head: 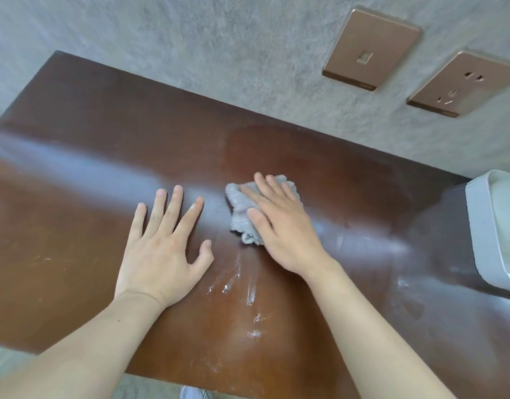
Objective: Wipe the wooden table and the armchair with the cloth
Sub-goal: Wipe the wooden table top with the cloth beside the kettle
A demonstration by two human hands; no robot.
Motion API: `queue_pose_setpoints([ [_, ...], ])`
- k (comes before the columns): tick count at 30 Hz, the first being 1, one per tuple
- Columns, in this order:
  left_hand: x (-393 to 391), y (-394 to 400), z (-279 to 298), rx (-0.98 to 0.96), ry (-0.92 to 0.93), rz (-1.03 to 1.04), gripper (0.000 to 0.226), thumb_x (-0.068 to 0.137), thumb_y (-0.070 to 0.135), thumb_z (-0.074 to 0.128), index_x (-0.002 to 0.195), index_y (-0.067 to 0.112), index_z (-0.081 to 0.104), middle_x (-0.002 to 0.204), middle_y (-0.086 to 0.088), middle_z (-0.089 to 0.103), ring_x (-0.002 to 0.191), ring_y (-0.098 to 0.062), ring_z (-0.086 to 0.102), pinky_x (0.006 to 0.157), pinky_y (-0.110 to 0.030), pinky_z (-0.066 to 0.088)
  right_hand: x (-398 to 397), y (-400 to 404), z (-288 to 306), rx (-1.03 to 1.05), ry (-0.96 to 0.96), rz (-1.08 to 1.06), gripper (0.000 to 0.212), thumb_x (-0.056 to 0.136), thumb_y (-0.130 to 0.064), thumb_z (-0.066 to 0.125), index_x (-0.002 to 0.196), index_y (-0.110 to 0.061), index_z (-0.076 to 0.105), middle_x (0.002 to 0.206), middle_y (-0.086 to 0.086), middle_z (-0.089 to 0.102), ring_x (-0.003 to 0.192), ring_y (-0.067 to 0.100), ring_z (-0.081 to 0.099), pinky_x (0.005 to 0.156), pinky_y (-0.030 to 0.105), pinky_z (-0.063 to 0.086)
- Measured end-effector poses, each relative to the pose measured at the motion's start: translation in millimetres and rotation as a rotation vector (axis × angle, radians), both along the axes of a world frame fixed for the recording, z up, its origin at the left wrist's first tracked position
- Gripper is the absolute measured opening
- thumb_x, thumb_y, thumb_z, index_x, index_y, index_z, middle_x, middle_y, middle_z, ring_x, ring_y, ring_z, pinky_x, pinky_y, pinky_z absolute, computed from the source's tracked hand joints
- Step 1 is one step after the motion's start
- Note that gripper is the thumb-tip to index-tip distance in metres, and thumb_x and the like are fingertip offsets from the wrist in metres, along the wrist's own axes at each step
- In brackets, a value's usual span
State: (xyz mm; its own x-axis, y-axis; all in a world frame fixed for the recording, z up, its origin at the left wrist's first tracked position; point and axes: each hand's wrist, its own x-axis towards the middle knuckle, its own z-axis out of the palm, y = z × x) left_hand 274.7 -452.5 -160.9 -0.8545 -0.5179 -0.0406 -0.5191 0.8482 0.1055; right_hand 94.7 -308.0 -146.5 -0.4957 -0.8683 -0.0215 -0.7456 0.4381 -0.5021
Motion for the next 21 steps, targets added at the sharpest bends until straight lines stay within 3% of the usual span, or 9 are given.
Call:
queue_pose_setpoints([
  [2,-1,0,2,0.017,0.005,0.006,0.072,0.09,0.054,0.033,0.156,0.024,0.036,0.166,-0.008,0.024,0.154,-0.029,0.017,0.124,-0.052,0.014,-14,0,4,-0.089,-0.33,-0.196,0.05,0.103,-0.042,0.035,0.149,-0.027,0.043,0.156,-0.001,0.041,0.147,0.012,0.027,0.117,0.02,0.013],
  [4,-1,0,3,0.029,0.0,0.006,0.072,0.091,0.055,0.033,0.156,0.025,0.034,0.166,-0.007,0.023,0.154,-0.029,0.015,0.124,-0.052,0.014,-32,-23,12,-0.321,-0.585,-0.512,0.045,0.099,-0.046,0.038,0.13,-0.025,0.064,0.119,-0.008,0.066,0.114,0.01,0.054,0.096,0.025,0.038],
  [5,-1,1,3,0.031,-0.002,0.006,0.072,0.091,0.055,0.032,0.156,0.025,0.034,0.166,-0.007,0.022,0.155,-0.028,0.015,0.124,-0.052,0.014,-40,-39,15,-0.4,-0.571,-0.655,0.043,0.098,-0.046,0.037,0.116,-0.024,0.069,0.103,-0.012,0.068,0.099,0.009,0.058,0.088,0.029,0.043],
  [6,-1,1,3,0.031,0.0,0.008,0.072,0.091,0.055,0.033,0.156,0.026,0.033,0.166,-0.007,0.022,0.155,-0.028,0.015,0.124,-0.052,0.013,-45,-56,17,-0.41,-0.49,-0.723,0.044,0.098,-0.045,0.035,0.111,-0.022,0.069,0.101,-0.009,0.07,0.097,0.012,0.06,0.089,0.035,0.045],
  [9,0,1,2,0.019,0.005,0.008,0.072,0.091,0.055,0.033,0.157,0.026,0.033,0.166,-0.006,0.023,0.155,-0.028,0.015,0.124,-0.052,0.013,-55,-102,8,-0.194,-0.125,-0.529,0.046,0.104,-0.036,0.032,0.135,-0.012,0.056,0.137,0.013,0.058,0.13,0.033,0.046,0.109,0.041,0.03],
  [11,0,0,2,0.015,0.015,0.008,0.071,0.091,0.054,0.034,0.156,0.026,0.033,0.166,-0.006,0.023,0.155,-0.028,0.015,0.124,-0.052,0.014,-59,-122,-1,-0.055,0.092,-0.282,0.046,0.107,-0.031,0.031,0.147,-0.011,0.044,0.152,0.014,0.044,0.143,0.032,0.034,0.119,0.039,0.015],
  [16,1,-1,1,0.009,0.006,0.011,0.072,0.091,0.055,0.034,0.157,0.027,0.032,0.167,-0.005,0.022,0.155,-0.027,0.014,0.124,-0.052,0.013,-60,-132,-7,0.078,0.208,0.013,0.052,0.108,-0.034,0.027,0.156,-0.015,0.028,0.164,0.006,0.024,0.153,0.022,0.017,0.123,0.033,0.003],
  [21,3,-1,0,0.002,0.0,0.01,0.072,0.091,0.056,0.034,0.157,0.027,0.031,0.167,-0.006,0.022,0.155,-0.027,0.014,0.124,-0.052,0.013,-13,-57,0,0.108,0.135,0.124,0.055,0.105,-0.04,0.033,0.156,-0.02,0.028,0.165,-0.001,0.022,0.153,0.014,0.013,0.125,0.03,0.0],
])
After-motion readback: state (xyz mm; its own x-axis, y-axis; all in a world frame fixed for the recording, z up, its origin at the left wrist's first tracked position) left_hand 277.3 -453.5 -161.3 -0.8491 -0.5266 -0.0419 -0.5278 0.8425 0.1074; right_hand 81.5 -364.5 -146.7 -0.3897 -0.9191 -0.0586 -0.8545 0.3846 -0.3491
